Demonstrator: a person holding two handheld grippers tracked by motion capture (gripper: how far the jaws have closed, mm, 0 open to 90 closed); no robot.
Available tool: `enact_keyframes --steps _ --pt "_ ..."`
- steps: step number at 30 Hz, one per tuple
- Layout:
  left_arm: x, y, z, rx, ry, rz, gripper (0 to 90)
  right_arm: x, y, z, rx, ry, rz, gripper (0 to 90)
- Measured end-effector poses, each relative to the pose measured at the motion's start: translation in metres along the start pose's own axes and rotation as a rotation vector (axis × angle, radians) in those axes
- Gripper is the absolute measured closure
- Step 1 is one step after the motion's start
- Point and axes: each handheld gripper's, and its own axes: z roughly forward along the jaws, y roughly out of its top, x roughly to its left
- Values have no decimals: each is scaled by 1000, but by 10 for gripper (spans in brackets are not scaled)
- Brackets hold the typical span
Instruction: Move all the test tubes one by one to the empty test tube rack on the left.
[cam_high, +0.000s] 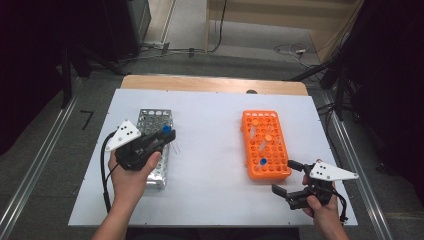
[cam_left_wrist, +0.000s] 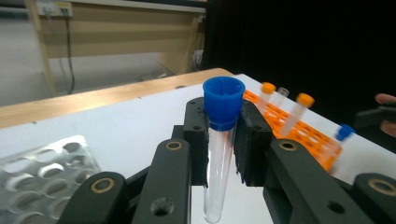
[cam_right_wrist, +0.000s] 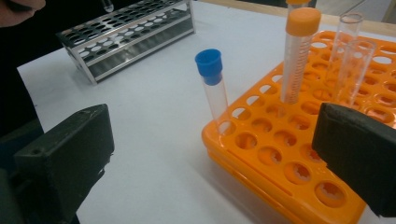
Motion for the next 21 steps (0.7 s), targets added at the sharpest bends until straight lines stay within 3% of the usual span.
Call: enact_keyframes --steps 7,16,21 --pt "26 10 13 -11 59 -4 772 -6 -2 -2 -4 -22 16 0" --pt "49 12 33 -5 137 -14 772 -11 -5 -1 6 -37 29 0" --pt "67 12 47 -16 178 -54 772 -13 -6 -1 6 -44 41 0"
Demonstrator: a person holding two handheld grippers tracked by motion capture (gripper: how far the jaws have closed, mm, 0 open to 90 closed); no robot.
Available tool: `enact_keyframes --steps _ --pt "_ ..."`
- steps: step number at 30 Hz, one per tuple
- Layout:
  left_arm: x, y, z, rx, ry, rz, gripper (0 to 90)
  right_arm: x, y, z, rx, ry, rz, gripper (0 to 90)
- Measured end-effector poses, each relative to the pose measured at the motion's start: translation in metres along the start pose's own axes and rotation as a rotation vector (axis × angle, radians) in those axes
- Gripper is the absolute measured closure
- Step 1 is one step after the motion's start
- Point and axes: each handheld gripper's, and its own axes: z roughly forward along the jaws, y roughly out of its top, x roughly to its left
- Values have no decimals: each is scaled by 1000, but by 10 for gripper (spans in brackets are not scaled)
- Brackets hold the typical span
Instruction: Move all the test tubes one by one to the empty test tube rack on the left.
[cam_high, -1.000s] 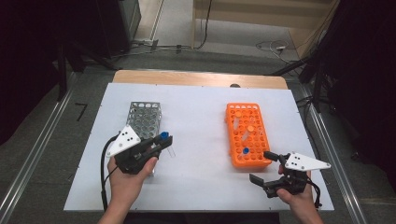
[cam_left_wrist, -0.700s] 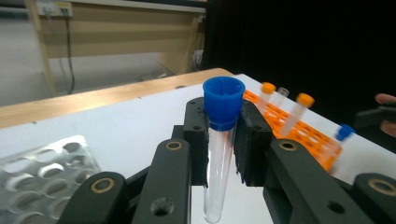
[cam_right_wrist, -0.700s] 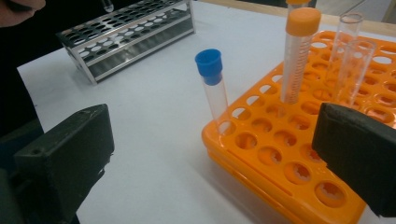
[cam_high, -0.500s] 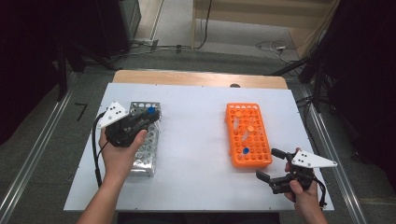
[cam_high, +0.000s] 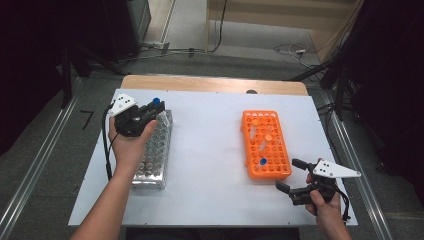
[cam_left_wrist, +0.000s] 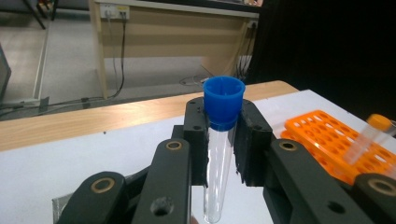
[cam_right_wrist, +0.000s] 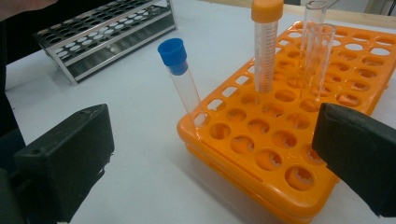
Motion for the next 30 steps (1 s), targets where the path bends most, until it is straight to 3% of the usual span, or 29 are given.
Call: enact_keyframes --steps 12,30 --pt "16 1 25 -37 83 -26 772 -4 -2 -1 -6 -2 11 0" --pt "25 -12 57 77 152 -29 771 -7 -3 0 -9 -9 20 0"
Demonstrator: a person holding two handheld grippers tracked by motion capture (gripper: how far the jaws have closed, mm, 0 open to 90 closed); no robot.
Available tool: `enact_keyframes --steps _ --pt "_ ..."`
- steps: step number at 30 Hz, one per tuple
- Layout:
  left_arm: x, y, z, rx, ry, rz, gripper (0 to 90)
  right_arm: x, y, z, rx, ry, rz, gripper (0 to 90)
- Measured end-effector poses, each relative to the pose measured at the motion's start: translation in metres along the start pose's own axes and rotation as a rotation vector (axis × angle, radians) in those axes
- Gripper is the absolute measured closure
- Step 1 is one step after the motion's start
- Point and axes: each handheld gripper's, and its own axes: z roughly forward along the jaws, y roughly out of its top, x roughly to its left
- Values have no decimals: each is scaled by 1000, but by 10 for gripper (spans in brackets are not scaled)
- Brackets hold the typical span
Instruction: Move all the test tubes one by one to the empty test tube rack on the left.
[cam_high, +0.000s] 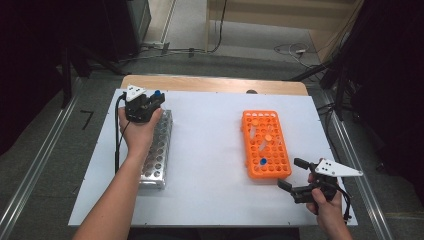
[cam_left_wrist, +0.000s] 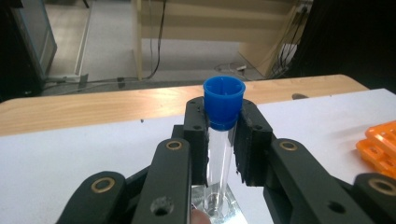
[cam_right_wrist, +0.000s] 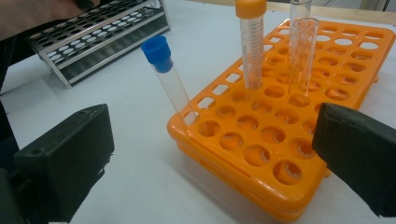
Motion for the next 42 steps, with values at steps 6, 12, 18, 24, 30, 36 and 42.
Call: enact_keyframes --steps 6,12,18,24,30,36,42 --pt "-2 -2 3 36 6 6 767 0 0 1 5 -1 1 0" --pt "0 -3 4 66 2 -10 762 1 0 2 8 -1 -1 0" --pt "1 -5 6 102 -16 -11 747 1 -1 3 11 -1 -1 0" --pt "2 -2 2 102 -47 -30 631 1 -1 3 10 -1 -4 0" --pt "-1 2 -9 83 -85 -40 410 1 -1 4 13 8 -5 0" --pt "-11 5 -25 59 -126 -39 184 3 0 7 15 21 -3 0" --pt "-24 2 -43 37 -184 -30 86 5 0 9 18 22 -7 0"
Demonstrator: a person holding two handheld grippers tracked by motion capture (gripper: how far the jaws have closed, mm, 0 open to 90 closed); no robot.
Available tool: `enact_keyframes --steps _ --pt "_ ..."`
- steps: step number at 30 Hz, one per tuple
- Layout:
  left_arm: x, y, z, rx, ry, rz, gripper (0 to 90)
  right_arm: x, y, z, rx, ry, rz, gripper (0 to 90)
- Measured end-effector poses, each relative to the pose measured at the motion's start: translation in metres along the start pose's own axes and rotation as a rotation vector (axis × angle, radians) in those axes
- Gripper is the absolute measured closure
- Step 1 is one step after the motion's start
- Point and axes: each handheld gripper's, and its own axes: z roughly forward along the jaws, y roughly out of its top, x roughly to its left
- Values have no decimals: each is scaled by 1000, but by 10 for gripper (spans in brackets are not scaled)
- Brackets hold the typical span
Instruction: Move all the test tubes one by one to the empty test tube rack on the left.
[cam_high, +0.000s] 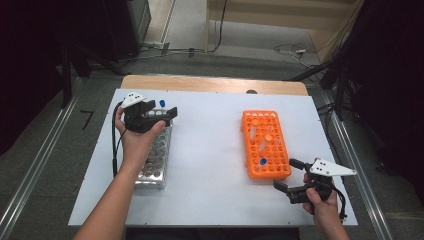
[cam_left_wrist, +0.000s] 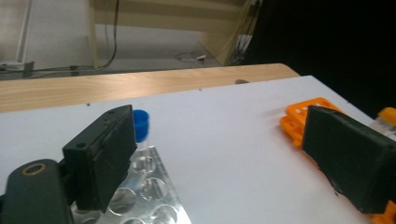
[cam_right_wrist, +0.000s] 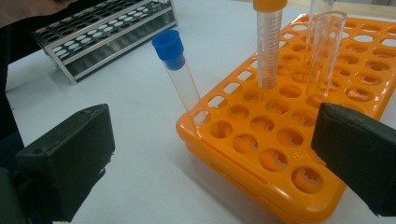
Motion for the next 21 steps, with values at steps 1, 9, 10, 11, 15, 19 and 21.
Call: enact_keyframes --steps 1,9,10,11,15,19,21 --pt "-4 -1 -3 2 -9 6 68 0 0 1 -1 2 1 0" --pt "-29 -10 -22 -8 -67 40 0 1 4 8 -6 6 -1 0" --pt "-33 -12 -24 0 -66 56 0 1 5 9 -2 9 -5 0" --pt "-35 -14 -26 2 -70 60 0 1 6 12 7 12 -14 0" --pt "-48 -23 -33 11 -90 86 0 5 9 22 35 46 -35 76" --pt "-61 -33 -38 7 -116 102 0 5 11 29 39 68 -6 158" --pt "-63 -34 -38 4 -120 101 0 4 12 32 40 75 0 193"
